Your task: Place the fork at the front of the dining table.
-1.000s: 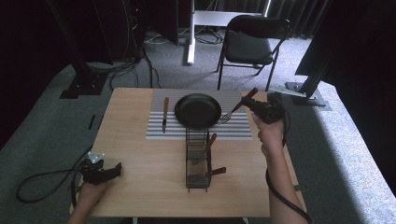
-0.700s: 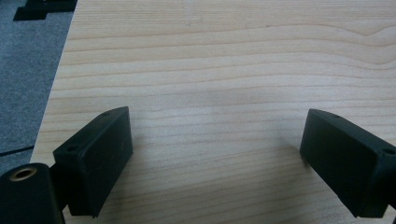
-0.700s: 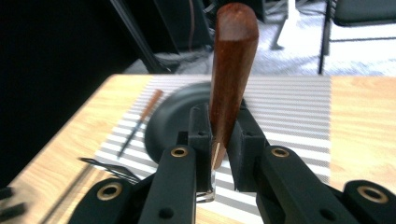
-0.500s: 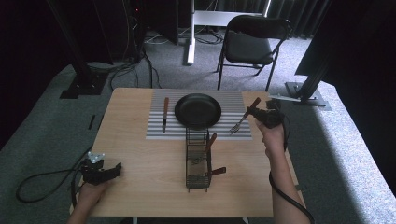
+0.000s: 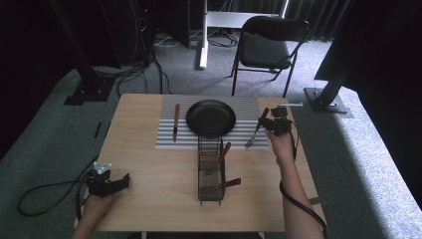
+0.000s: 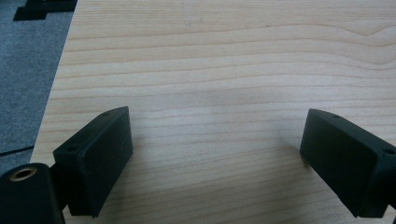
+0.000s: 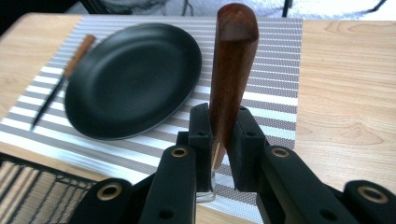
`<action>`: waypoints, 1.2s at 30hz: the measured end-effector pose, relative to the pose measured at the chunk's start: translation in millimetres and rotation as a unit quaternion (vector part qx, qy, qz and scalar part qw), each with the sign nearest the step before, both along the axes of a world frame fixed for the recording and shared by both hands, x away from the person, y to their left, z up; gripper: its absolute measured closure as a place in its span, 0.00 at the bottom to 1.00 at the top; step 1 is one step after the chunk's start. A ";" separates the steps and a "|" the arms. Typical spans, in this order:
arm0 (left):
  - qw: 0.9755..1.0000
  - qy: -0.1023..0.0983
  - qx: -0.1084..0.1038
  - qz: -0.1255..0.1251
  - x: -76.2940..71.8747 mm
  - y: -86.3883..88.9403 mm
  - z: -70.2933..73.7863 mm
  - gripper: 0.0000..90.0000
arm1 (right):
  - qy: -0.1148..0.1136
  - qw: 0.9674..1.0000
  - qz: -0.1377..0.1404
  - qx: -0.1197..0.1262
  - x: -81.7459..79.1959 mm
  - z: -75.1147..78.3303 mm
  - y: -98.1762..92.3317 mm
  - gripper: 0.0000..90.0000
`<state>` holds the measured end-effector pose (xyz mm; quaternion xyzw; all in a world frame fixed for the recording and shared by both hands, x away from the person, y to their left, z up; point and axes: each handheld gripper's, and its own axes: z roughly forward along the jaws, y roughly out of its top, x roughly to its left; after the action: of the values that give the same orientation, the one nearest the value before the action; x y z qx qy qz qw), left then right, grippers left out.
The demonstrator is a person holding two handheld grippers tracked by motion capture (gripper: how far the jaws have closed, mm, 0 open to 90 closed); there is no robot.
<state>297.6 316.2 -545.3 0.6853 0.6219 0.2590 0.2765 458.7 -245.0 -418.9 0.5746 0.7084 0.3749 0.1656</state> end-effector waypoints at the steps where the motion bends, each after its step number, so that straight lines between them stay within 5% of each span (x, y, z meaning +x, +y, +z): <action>1: 1.000 0.000 0.000 0.000 0.0 0.0 0.0 0.10 | -0.001 1.000 -0.001 -0.003 2.0 -0.3 1.6 0.90; 8: 1.000 0.000 0.000 0.000 0.0 0.0 0.0 0.10 | 0.003 1.000 -0.003 -0.015 12.9 1.4 12.2 0.89; 10: 1.000 0.000 -0.001 0.001 0.0 -0.1 -0.1 0.10 | 0.017 1.000 0.000 -0.002 17.6 -5.8 17.0 0.83; 14: 1.000 0.000 0.000 0.000 0.0 0.0 0.0 0.10 | 0.031 0.999 -0.002 -0.028 23.1 -26.9 28.4 0.89; 19: 1.000 0.000 0.000 0.000 0.0 0.0 0.0 0.10 | 0.040 0.998 -0.016 -0.040 33.6 -28.8 33.2 0.90; 28: 1.000 0.000 0.000 0.000 0.0 -0.1 -0.1 0.10 | 0.089 0.994 -0.042 -0.039 69.0 -38.8 41.8 0.90; 29: 1.000 0.000 0.000 0.000 0.0 0.0 0.0 0.10 | 0.103 0.992 -0.055 -0.044 81.5 -46.1 45.4 0.90; 36: 1.000 0.000 -0.001 0.001 0.0 -0.2 -0.1 0.10 | 0.139 0.986 -0.087 -0.034 103.2 -71.2 48.9 0.90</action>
<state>297.6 316.1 -545.3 0.6846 0.6225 0.2592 0.2770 561.9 -196.1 -490.0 0.6744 0.6846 0.2507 0.1166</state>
